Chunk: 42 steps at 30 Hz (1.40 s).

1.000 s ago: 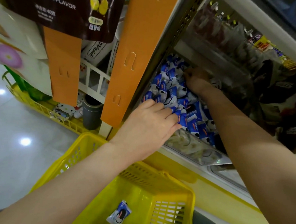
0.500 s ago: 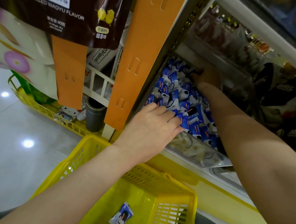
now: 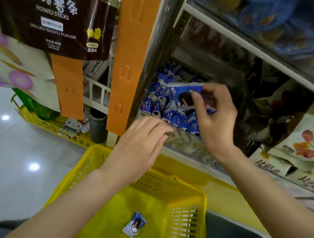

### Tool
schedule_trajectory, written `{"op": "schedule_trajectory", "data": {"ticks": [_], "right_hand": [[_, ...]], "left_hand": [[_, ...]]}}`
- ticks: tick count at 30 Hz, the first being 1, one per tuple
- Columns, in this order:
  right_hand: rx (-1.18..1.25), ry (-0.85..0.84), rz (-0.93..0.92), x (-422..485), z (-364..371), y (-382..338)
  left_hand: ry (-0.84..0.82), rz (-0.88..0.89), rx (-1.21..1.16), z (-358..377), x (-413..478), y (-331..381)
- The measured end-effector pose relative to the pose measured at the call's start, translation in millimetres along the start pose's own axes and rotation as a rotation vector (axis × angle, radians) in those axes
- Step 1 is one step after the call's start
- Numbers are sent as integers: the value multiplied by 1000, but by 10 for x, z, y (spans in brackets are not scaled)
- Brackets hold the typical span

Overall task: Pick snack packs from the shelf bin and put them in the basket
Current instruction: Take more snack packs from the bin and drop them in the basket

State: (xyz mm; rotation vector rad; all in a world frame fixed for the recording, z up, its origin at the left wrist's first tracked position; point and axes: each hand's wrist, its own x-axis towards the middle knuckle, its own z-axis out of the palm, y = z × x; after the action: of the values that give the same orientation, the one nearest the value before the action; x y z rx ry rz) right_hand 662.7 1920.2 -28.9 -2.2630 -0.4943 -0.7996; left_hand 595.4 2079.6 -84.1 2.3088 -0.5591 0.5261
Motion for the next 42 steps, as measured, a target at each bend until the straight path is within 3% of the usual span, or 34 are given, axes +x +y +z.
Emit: {"op": "schedule_trajectory", "data": {"ticks": [8, 12, 16, 23, 29, 34, 39, 42], "right_hand": [[248, -40, 71, -833, -70, -371], [325, -197, 332, -1136, 58, -367], [416, -374, 645, -1342, 184, -244], [355, -477, 792, -1683, 252, -6], [304, -562, 886, -1951, 332, 34], [134, -561, 702, -2161, 320, 19], [-140, -666, 384, -2305, 326, 42], [-91, -630, 503, -2349, 344, 86]], "left_hand": [[60, -414, -539, 35, -371, 67], [10, -617, -809, 158, -518, 85], [-63, -790, -810, 334, -634, 43], [-240, -1001, -824, 634, -864, 73], [-179, -1164, -888, 818, -994, 92], [-195, -1241, -818, 953, -1118, 46], [-227, -1440, -935, 1010, -1220, 38], [-269, -1480, -971, 1048, -1275, 29]]}}
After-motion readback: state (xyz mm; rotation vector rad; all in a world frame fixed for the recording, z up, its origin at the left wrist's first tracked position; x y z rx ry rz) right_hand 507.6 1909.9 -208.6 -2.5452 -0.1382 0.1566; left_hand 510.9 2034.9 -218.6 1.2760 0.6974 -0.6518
